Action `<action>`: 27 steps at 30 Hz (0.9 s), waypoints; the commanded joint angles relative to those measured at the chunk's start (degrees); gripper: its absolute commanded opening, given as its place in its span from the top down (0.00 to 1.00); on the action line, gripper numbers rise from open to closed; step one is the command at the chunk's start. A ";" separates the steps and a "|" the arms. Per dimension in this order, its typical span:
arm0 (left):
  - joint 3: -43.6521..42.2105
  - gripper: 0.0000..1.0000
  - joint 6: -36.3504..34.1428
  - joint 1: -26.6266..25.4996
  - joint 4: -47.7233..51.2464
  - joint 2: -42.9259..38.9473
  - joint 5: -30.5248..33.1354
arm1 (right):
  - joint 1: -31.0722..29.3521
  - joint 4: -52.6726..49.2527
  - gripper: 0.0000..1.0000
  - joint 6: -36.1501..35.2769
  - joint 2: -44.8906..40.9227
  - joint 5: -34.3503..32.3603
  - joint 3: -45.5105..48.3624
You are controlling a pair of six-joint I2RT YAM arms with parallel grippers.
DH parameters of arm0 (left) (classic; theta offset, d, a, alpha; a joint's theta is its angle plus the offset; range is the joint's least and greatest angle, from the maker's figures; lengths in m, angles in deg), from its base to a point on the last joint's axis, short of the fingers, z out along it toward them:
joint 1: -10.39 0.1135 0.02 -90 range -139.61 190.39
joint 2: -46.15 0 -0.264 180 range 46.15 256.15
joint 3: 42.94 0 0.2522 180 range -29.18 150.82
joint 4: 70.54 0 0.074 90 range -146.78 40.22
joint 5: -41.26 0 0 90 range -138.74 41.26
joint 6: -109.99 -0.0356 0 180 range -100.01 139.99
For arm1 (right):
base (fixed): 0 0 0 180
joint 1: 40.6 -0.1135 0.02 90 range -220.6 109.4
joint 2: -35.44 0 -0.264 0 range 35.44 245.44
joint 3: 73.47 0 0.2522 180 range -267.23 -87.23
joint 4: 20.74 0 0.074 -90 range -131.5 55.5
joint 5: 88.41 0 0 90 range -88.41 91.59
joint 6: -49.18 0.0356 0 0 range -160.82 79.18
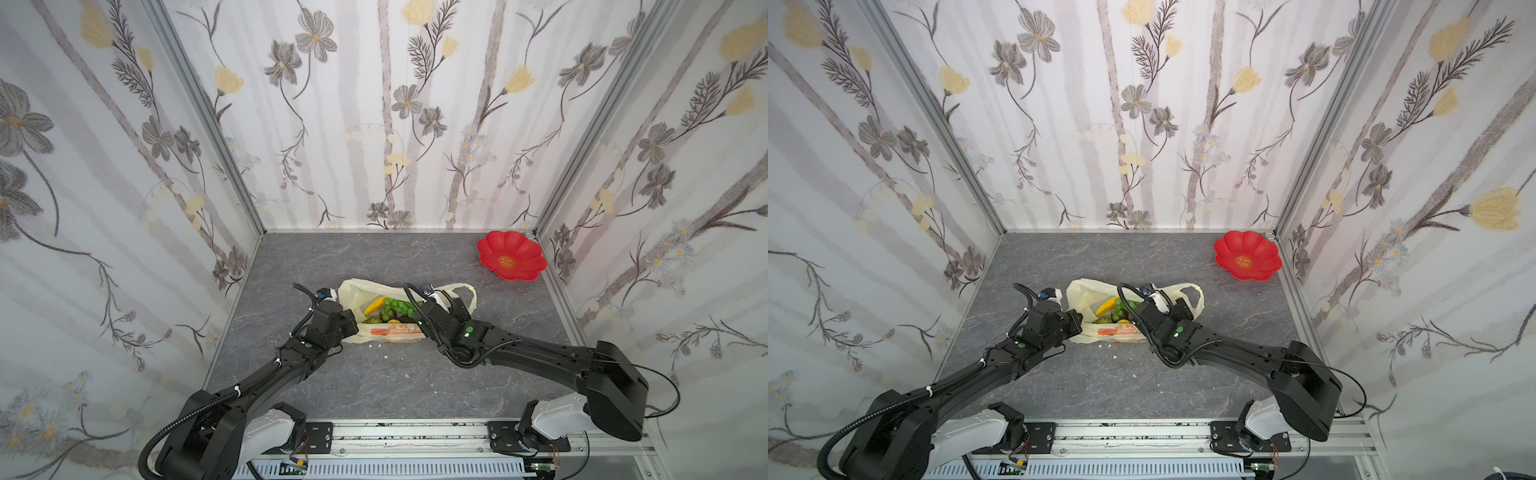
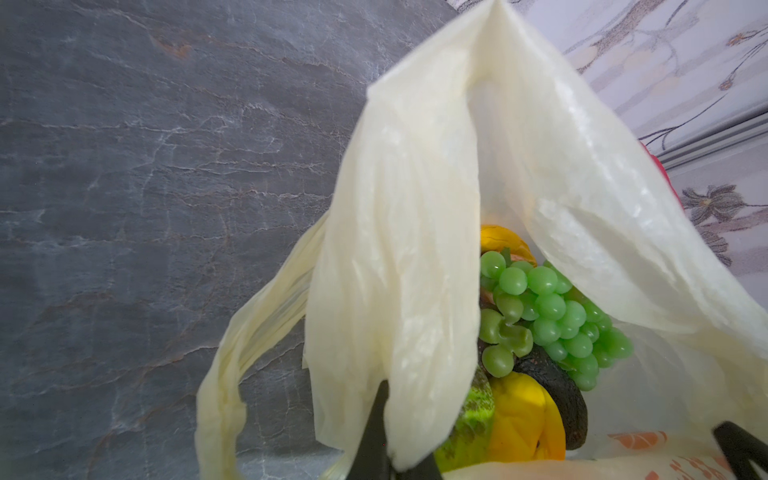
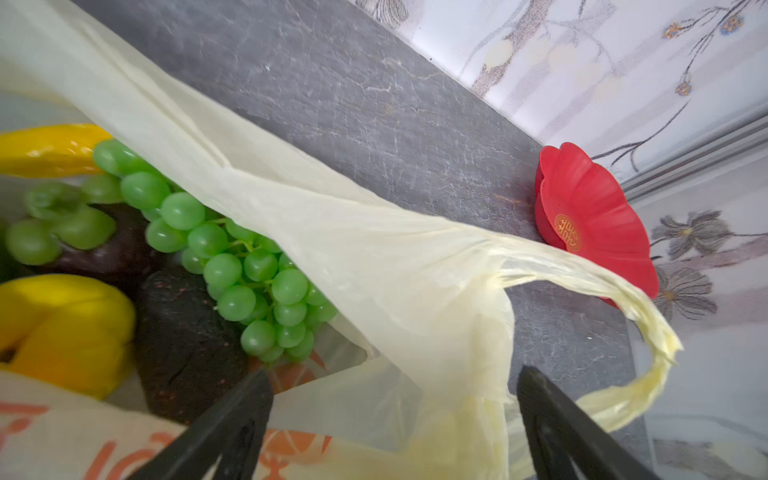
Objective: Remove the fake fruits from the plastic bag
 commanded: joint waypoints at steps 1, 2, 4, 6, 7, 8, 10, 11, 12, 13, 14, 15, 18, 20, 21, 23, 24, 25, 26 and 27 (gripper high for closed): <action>-0.13 1.00 -0.25 0.16 -0.78 -1.02 0.00 | 1.66 2.42 0.05 -3.76 4.66 -5.79 -2.86; -0.33 1.00 -0.25 0.23 -0.77 -1.27 -0.05 | 2.63 3.05 0.05 -4.43 5.99 -5.70 -3.66; -0.69 1.00 -0.34 0.48 -0.61 -1.80 -0.10 | 3.91 4.90 0.06 -6.17 8.06 -5.47 -4.72; -1.03 1.00 -0.51 0.93 -0.51 -2.13 -0.29 | 5.51 7.21 0.08 -8.05 10.27 -4.63 -5.82; -1.12 1.00 -0.51 1.17 -0.49 -2.28 -0.36 | 6.35 8.09 0.10 -8.77 11.18 -3.72 -6.31; -1.36 1.00 -0.51 1.33 -0.51 -2.40 -0.45 | 7.40 8.87 0.15 -9.28 12.35 -2.67 -6.97; -1.77 1.00 -0.50 1.86 -0.51 -2.95 -0.62 | 10.10 8.68 0.32 -9.48 14.40 -0.78 -8.75; -2.03 1.00 -0.43 2.11 -0.43 -3.42 -0.58 | 11.05 8.62 0.40 -9.31 14.98 -0.20 -9.49; -2.54 1.00 -0.42 2.55 -0.42 -3.90 -0.54 | 11.91 8.61 0.49 -9.22 15.14 0.70 -9.90; -2.87 1.00 -0.42 2.97 -0.33 -4.37 -0.54 | 12.68 8.61 0.58 -8.89 15.01 2.05 -10.23; -3.44 1.00 -0.35 3.67 -0.33 -4.87 -0.54 | 13.91 8.61 0.67 -8.20 14.58 4.28 -10.35; -4.08 1.00 -0.34 4.35 -0.33 -5.26 -0.47 | 15.38 8.70 0.75 -7.13 13.84 7.15 -10.36; -5.94 1.00 0.29 6.81 -0.33 -5.60 0.15 | 21.76 8.79 0.89 -1.92 11.62 20.11 -10.20; -7.16 1.00 1.13 8.93 -0.42 -5.16 0.00 | 26.72 9.66 0.90 1.65 10.50 31.90 -9.37; -7.52 1.00 1.33 10.12 -0.42 -4.59 -0.54 | 28.90 10.41 0.91 3.02 10.08 36.50 -8.84; -7.92 1.00 1.33 11.99 -0.51 -3.24 -1.73 | 32.02 11.23 0.94 4.91 10.19 42.11 -8.21; -8.06 1.00 1.38 12.67 -0.51 -2.57 -2.38 | 33.19 11.34 0.95 5.38 10.56 44.30 -8.08; -7.96 1.00 1.21 12.84 -0.49 -2.04 -2.68 | 33.90 11.49 0.96 5.58 10.83 46.20 -8.07; -7.76 1.00 0.94 12.84 -0.60 -1.64 -3.21 | 34.37 11.71 0.98 5.81 11.10 48.28 -7.99; -7.49 1.00 0.73 12.80 -0.68 -1.28 -3.89 | 34.45 12.09 0.98 5.82 11.10 50.22 -7.90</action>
